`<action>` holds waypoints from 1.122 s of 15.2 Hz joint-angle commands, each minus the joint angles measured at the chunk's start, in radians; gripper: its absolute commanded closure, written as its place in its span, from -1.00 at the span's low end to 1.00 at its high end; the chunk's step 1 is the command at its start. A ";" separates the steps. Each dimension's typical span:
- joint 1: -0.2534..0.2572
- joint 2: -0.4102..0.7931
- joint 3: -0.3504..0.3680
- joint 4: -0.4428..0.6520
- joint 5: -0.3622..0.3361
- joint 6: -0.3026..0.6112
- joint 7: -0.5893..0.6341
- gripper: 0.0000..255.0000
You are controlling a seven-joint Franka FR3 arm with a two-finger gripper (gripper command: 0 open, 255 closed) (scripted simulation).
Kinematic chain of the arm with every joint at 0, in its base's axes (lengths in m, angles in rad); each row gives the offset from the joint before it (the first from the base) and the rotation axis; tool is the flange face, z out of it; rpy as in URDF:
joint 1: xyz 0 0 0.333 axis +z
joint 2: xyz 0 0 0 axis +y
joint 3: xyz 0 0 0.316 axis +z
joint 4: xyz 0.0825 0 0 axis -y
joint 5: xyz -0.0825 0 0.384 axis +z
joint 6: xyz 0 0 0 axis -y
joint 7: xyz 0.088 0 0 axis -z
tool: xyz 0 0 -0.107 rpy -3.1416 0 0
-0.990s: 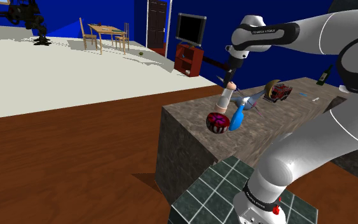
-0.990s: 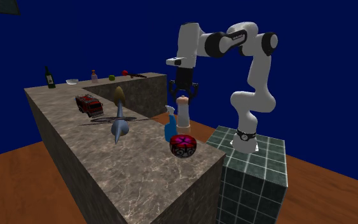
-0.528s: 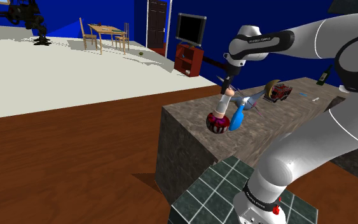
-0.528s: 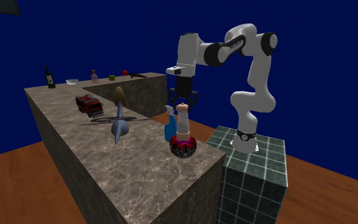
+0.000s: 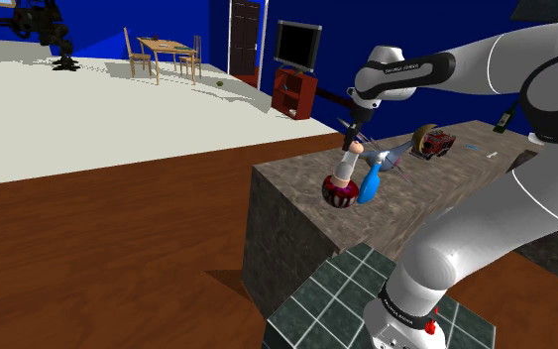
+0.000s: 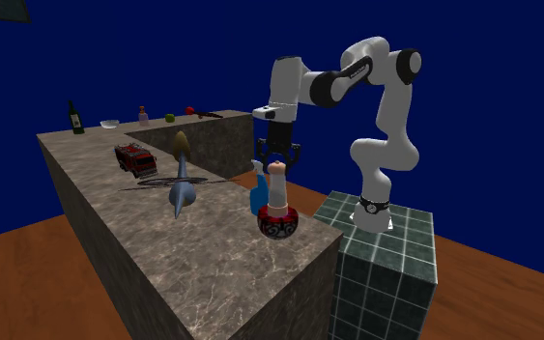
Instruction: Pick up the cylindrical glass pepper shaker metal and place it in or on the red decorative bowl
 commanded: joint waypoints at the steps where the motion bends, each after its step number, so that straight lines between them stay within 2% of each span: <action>1: 0.000 0.002 -0.001 -0.003 0.000 -0.002 -0.001 1.00; 2: 0.000 0.002 -0.001 -0.003 0.000 -0.002 -0.001 1.00; 3: 0.000 0.003 -0.001 -0.003 0.001 -0.002 0.000 -1.00; 8: 0.000 0.002 -0.001 -0.003 0.000 -0.002 -0.001 -1.00; 12: 0.000 -0.033 0.022 0.093 0.000 -0.133 0.004 -1.00; 17: 0.000 -0.033 0.022 0.093 0.000 -0.133 0.004 -1.00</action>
